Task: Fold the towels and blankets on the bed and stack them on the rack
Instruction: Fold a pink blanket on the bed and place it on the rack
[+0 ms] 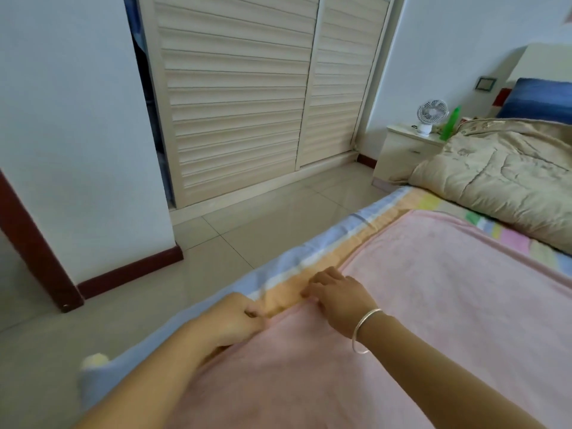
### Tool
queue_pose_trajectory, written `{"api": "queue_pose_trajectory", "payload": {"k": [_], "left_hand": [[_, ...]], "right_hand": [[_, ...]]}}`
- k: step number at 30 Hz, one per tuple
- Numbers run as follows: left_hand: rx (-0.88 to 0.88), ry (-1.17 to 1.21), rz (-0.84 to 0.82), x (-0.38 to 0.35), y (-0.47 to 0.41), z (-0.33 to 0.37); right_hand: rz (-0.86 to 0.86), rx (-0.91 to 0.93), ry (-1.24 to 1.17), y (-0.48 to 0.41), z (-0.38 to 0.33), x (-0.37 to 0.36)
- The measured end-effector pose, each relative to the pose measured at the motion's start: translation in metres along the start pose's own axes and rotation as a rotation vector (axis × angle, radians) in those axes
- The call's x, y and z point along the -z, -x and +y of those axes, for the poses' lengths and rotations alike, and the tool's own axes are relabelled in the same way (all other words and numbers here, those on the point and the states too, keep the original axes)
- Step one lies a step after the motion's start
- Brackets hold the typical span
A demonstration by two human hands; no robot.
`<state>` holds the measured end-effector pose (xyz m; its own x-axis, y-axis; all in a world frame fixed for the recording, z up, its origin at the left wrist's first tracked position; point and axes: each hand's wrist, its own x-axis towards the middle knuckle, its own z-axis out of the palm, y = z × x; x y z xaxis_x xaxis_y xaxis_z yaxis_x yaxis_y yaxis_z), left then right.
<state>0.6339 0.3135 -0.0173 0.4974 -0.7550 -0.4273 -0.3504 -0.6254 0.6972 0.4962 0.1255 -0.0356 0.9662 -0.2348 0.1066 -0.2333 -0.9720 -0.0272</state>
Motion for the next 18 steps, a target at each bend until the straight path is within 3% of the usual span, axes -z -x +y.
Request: {"api": "queue_pose_trajectory", "payload": {"k": [4,7,9,12,14,18], "left_hand": [[-0.041,-0.140,0.264,-0.002,0.002,-0.018],[-0.067,-0.267,0.389,-0.015,0.007,-0.026],[-0.079,-0.355,0.449,-0.024,0.007,-0.030],[-0.121,-0.546,0.590,-0.036,0.013,-0.022],[-0.296,-0.609,0.673,-0.045,0.017,-0.012],[-0.631,-0.523,0.648,-0.088,0.033,0.034]], "right_hand": [[0.034,-0.034,0.272,-0.018,-0.029,0.015],[-0.008,-0.260,0.249,-0.040,-0.050,0.018],[-0.011,-0.397,0.096,-0.043,-0.061,0.003],[-0.046,-0.516,-0.326,-0.017,-0.073,-0.013],[-0.016,-0.522,-0.472,0.016,-0.075,-0.004],[0.113,-0.602,-0.344,0.113,-0.051,0.023]]}}
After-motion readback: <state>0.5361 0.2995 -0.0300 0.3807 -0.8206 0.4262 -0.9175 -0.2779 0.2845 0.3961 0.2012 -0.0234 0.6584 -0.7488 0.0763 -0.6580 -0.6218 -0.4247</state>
